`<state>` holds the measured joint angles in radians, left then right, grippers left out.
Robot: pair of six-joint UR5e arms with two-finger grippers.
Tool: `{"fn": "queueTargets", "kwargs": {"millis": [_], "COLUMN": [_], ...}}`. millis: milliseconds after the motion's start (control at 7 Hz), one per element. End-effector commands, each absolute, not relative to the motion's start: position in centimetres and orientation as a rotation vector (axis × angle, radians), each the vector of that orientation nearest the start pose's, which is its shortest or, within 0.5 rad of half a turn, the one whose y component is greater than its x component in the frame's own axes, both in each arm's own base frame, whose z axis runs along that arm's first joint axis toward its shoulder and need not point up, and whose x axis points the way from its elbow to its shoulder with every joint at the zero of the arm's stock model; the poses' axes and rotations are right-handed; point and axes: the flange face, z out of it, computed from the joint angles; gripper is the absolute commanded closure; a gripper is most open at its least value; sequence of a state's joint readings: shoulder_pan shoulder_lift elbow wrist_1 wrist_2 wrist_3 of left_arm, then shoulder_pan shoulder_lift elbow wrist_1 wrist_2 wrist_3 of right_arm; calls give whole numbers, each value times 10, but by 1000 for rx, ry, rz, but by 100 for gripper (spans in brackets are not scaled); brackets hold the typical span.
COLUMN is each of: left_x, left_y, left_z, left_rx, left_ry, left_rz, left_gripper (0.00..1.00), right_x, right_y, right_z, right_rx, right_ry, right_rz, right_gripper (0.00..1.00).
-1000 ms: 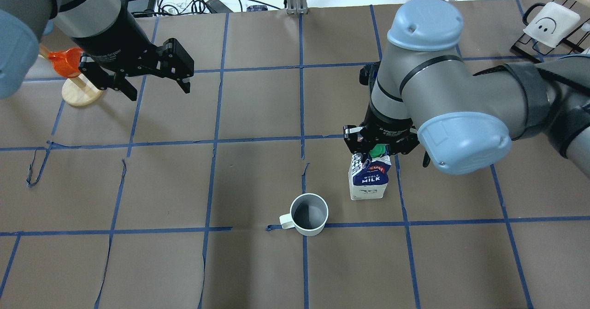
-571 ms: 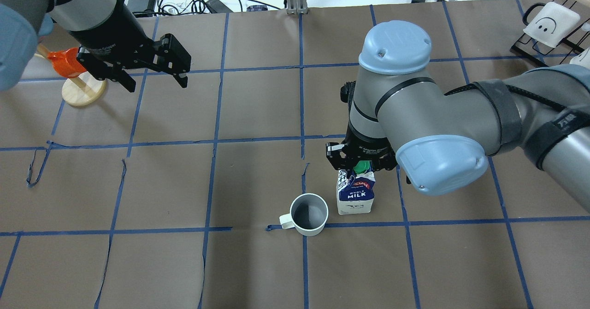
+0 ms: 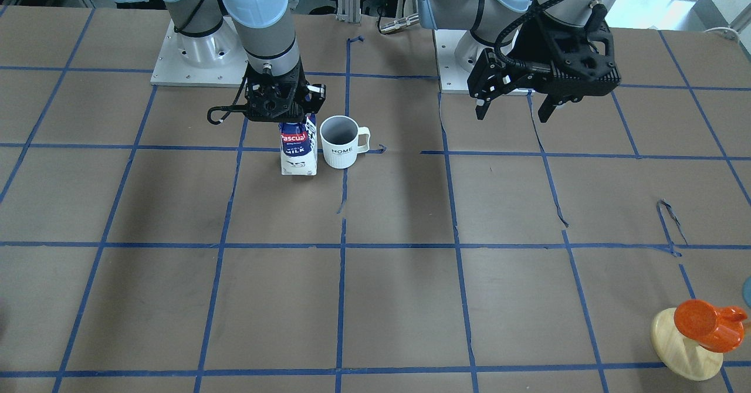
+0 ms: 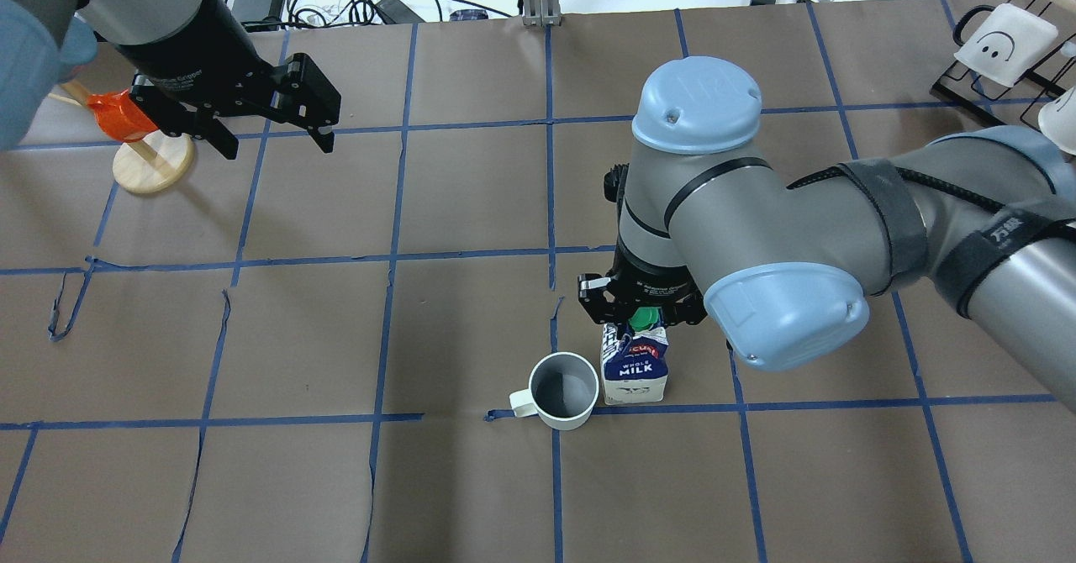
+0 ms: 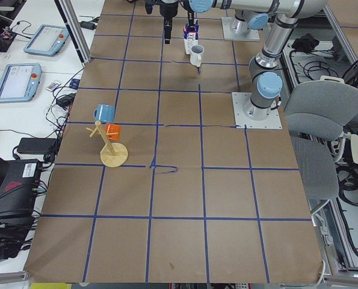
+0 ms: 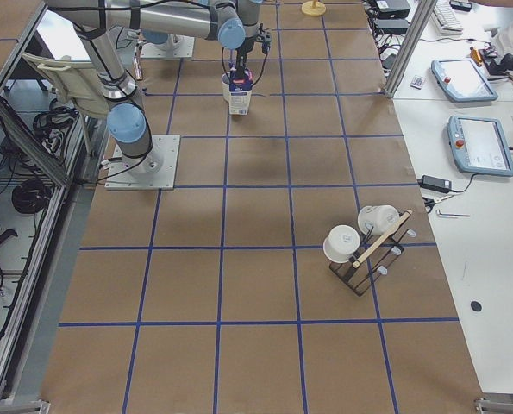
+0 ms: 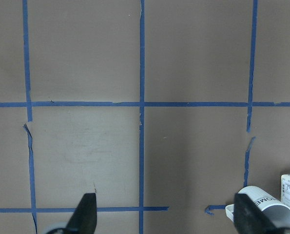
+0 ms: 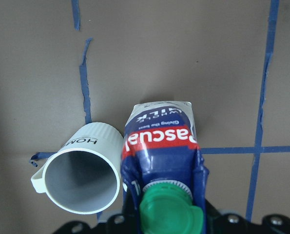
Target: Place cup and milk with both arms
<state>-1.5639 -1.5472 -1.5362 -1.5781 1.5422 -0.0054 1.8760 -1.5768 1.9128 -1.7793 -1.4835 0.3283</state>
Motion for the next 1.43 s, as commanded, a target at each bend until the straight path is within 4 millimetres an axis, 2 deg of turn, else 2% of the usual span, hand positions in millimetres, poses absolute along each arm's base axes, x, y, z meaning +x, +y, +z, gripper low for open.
{"fn": "queueTargets", "kwargs": {"millis": [0,143,286,429,714,857,1000,1143,1286], "left_x": [-133,-132,-131,-133,-133,-133,-133,-133,-133], "left_y": [-487,-487,-487,-486,-486,-486,-486,-486,-487], "left_z": [513,512,514,513,514,514,514,514,515], "left_rx": [-16,-18,-18,-16,-16,-16,-16,-16,-16], "left_ry": [3165,3167,3167,3165,3165,3165,3164,3165,3164], "left_rz": [-73,-73,-78,-75,-78,-78,-78,-78,-80], "left_gripper": [0,0,0,0,0,0,0,0,0], "right_x": [274,274,274,274,265,253,238,218,183], "right_y": [-391,-392,-392,-394,-412,-432,-448,-464,-479], "right_z": [344,342,342,344,365,395,424,446,457], "right_rx": [43,43,43,39,63,84,130,204,319], "right_ry": [3077,3084,3084,3088,3081,3133,3131,3129,3122], "right_rz": [244,248,246,228,81,-33,-76,-100,-88], "right_gripper": [45,20,6,0,0,0,0,0,0]}}
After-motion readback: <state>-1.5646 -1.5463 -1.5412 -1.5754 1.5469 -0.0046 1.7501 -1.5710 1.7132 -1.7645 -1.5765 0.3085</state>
